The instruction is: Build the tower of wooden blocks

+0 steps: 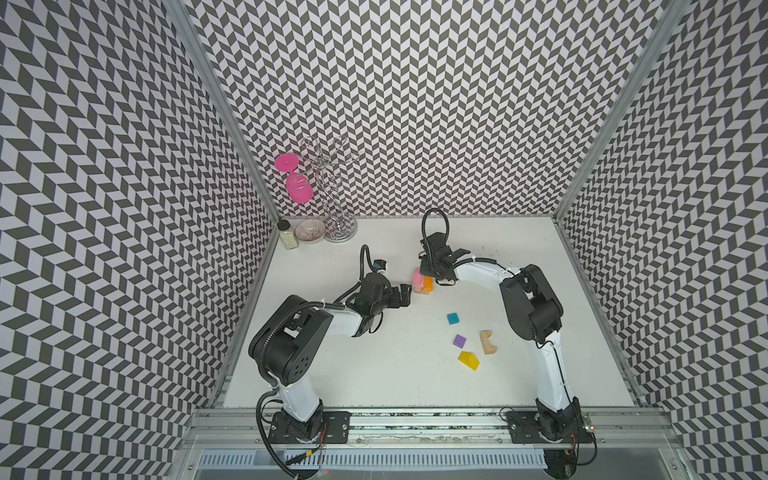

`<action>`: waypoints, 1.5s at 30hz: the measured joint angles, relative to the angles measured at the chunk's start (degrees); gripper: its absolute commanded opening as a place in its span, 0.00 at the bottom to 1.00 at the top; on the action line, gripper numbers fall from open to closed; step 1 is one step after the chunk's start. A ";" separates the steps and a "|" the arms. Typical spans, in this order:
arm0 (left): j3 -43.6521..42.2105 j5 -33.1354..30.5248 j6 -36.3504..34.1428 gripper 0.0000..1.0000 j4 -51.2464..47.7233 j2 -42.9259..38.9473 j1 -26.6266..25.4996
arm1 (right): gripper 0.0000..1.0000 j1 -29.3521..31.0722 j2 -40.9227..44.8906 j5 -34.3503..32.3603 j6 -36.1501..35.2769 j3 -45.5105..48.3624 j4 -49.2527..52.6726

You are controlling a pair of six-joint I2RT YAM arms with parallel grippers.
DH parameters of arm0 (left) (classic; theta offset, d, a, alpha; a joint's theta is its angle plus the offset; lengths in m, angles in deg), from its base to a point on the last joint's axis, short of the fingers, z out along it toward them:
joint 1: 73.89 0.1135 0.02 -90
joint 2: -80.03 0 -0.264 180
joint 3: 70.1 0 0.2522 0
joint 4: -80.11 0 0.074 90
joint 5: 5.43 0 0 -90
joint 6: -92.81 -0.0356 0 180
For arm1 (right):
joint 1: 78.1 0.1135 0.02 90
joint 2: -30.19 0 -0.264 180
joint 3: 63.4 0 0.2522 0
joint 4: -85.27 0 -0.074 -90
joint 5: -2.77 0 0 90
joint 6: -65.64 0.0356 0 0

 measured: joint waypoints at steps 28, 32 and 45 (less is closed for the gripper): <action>0.50 0.00 0.02 1.00 -0.59 0.00 -0.28 | 0.33 6.03 28.46 0.31 1.57 37.97 -9.53; 0.50 -0.02 0.02 1.00 -0.61 0.00 -0.28 | 0.32 6.38 28.02 1.97 1.55 37.40 -11.82; 0.50 -0.24 -0.02 1.00 -0.79 -0.02 -0.28 | 0.31 6.40 20.85 3.02 1.55 32.02 -14.14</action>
